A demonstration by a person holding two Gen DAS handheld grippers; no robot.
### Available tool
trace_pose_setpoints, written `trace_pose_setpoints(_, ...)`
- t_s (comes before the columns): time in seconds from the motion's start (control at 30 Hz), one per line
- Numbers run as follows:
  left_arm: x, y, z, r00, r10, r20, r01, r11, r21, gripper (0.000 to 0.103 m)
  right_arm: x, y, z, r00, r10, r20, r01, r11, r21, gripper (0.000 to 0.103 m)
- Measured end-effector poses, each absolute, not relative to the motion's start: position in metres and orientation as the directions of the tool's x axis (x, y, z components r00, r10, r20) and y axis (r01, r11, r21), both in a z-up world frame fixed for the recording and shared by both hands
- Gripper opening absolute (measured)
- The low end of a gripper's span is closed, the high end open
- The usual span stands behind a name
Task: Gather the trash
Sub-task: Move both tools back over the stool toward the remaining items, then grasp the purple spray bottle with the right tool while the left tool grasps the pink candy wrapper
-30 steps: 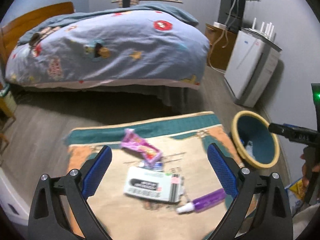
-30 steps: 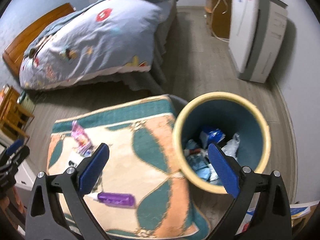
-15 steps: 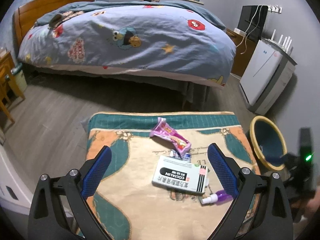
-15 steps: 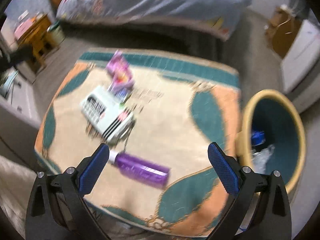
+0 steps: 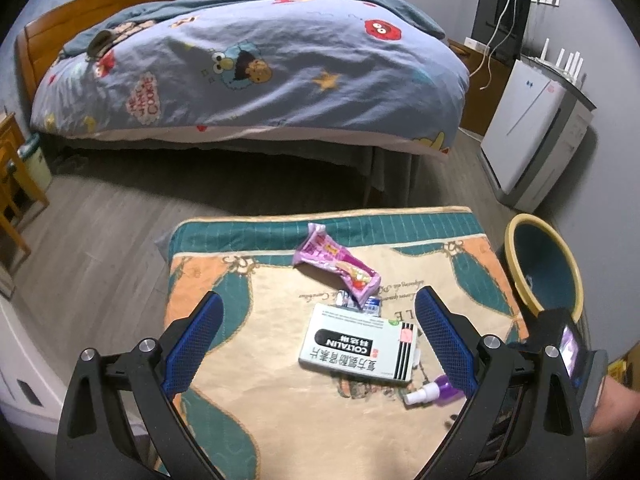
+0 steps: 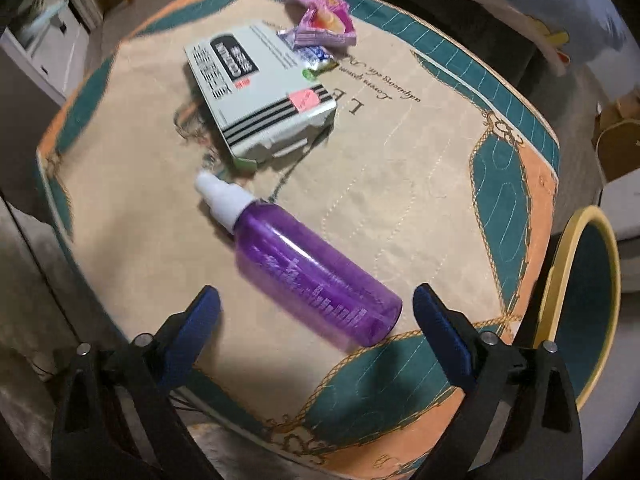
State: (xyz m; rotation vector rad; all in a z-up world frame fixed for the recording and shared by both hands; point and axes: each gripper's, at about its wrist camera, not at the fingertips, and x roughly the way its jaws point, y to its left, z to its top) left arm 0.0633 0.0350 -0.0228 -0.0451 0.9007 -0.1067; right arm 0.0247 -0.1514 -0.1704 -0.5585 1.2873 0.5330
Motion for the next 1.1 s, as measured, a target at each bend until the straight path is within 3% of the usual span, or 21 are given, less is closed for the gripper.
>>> trace_pose_setpoints(0.03, 0.064, 0.034, -0.024, 0.613, -0.113, -0.782, 0.074, 0.994, -0.086, 0.096, 0.025, -0.15, -0.174, 0.199, 0.049, -0.979, -0.655, 0.75, -0.095, 0.089)
trace_pose_setpoints(0.1, 0.068, 0.03, -0.027, 0.607, -0.117, -0.786, 0.076, 0.993, -0.089, 0.096, 0.026, -0.148, -0.18, 0.175, 0.041, -0.984, -0.66, 0.747, -0.086, 0.071)
trace_pose_setpoints(0.2, 0.072, 0.026, -0.03, 0.601, -0.119, -0.79, 0.08, 0.993, -0.089, 0.096, 0.034, -0.153, -0.18, 0.099, 0.114, -0.989, -0.611, 0.791, 0.031, 0.055)
trace_pose_setpoints(0.33, 0.075, 0.022, -0.033, 0.594, -0.125, -0.794, 0.092, 0.992, -0.087, 0.096, 0.035, -0.149, -0.178, 0.057, 0.158, -0.986, -0.629, 0.773, 0.087, 0.057)
trace_pose_setpoints(0.4, 0.077, 0.02, -0.035, 0.589, -0.123, -0.798, 0.098, 0.992, -0.08, 0.096, 0.03, -0.139, -0.175, 0.148, 0.111, -0.983, -0.676, 0.737, -0.018, 0.081)
trace_pose_setpoints(0.57, 0.08, 0.018, -0.038, 0.582, -0.126, -0.803, 0.099, 0.992, -0.084, 0.096, 0.023, -0.118, -0.171, 0.21, 0.142, -0.967, -0.729, 0.682, -0.057, 0.083)
trace_pose_setpoints(0.63, 0.08, 0.018, -0.037, 0.584, -0.119, -0.803, 0.096, 0.992, -0.078, 0.096, 0.02, -0.111, -0.174, 0.212, 0.145, -0.966, -0.752, 0.656, -0.067, 0.074)
trace_pose_setpoints(0.7, 0.081, 0.021, -0.038, 0.586, -0.113, -0.802, 0.086, 0.993, -0.077, 0.096, 0.019, -0.108, -0.181, 0.167, 0.149, -0.975, -0.766, 0.642, -0.033, 0.049)
trace_pose_setpoints(0.77, 0.081, 0.027, -0.038, 0.585, -0.111, -0.803, 0.07, 0.994, -0.087, 0.096, 0.018, -0.109, -0.179, 0.142, 0.177, -0.974, -0.764, 0.645, 0.006, 0.037)
trace_pose_setpoints(1.1, 0.091, 0.051, -0.039, 0.59, -0.072, -0.804, -0.001, 0.996, -0.09, 0.096, 0.013, -0.116, -0.121, 0.072, 0.339, -0.938, -0.737, 0.652, 0.179, 0.032)
